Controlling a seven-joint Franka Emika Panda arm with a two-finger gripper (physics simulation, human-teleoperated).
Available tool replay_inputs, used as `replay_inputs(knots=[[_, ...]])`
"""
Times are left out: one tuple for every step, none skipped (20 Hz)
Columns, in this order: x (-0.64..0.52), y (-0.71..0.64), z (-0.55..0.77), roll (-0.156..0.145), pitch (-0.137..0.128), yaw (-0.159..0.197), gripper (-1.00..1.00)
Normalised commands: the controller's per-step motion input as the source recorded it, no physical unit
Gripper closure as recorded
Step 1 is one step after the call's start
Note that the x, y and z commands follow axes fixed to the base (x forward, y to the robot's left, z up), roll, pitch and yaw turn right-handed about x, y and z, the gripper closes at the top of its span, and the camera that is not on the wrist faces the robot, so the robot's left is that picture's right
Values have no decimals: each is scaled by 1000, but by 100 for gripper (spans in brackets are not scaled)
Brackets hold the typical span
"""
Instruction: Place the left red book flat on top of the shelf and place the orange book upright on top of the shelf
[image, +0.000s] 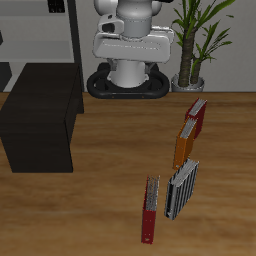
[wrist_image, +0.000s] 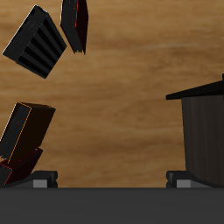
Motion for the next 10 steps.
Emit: replay_inputs(knots=[[-213,421,-138,47,-7,-69,-100],[-145,457,-76,80,-81,109,-100],[9,-56,6,0,0,0,-100],[-195,299,-183,-61,20,-171,-100],[-214,556,-216,87,9,-45,-100],[-187,538,-270,70,12,-25,-100],[0,0,0,0,0,0,-100],[-242,551,-318,4,4,-52,-100],[-229,828,-490,150,105,-28,-100],[-333,672,-231,11,-39,30,-100]])
